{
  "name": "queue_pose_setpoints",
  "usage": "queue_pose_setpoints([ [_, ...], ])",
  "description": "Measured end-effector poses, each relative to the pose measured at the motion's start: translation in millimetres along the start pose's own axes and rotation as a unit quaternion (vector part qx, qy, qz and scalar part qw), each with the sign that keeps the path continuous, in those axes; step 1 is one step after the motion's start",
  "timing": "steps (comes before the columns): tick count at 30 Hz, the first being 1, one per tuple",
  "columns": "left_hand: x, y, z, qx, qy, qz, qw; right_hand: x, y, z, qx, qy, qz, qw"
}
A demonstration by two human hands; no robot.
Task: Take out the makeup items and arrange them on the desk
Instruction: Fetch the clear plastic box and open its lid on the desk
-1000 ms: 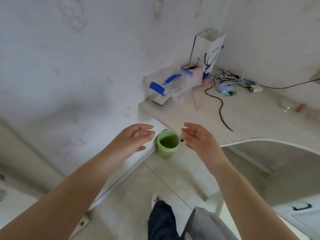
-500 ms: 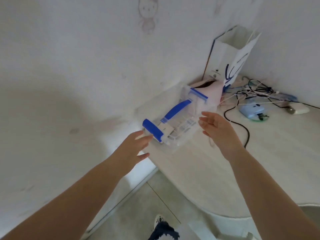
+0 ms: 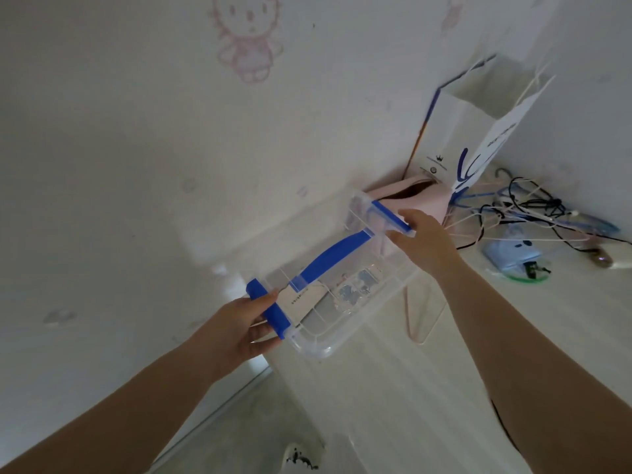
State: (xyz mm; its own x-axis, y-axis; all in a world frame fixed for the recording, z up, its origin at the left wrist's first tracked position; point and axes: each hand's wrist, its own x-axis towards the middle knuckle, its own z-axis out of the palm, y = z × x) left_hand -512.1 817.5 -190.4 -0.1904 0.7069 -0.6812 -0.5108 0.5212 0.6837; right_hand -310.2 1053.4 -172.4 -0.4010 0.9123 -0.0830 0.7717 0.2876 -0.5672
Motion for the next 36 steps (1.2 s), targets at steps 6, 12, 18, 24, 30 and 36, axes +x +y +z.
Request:
queue_pose_setpoints([
  [6, -1.5, 3.9, -1.0, 0.021, -0.002, 0.013, 1.000, 16.1, 7.0, 8.9, -0.010, -0.044, 0.032, 0.998],
  [12, -9.7, 2.0, -11.3, 0.015, -0.002, 0.011, 1.000, -3.2, -0.5, 8.8, 0.030, -0.029, 0.067, 0.997],
  [18, -30.7, 7.3, -35.5, 0.006, -0.001, 0.034, 0.999, -55.1, -2.6, 10.6, 0.161, 0.034, 0.111, 0.980],
  [24, -63.4, 5.2, -67.2, 0.042, -0.038, 0.067, 0.996, -138.0, -24.2, 4.0, 0.293, 0.106, 0.162, 0.936],
  [30, -106.1, -9.4, -105.2, 0.117, -0.094, 0.083, 0.985, -270.0, -70.2, 20.9, 0.362, 0.193, 0.224, 0.884],
  [36, -153.5, -38.5, -149.0, 0.205, -0.162, 0.078, 0.962, -414.3, -113.7, 78.1, 0.435, 0.281, 0.275, 0.810],
])
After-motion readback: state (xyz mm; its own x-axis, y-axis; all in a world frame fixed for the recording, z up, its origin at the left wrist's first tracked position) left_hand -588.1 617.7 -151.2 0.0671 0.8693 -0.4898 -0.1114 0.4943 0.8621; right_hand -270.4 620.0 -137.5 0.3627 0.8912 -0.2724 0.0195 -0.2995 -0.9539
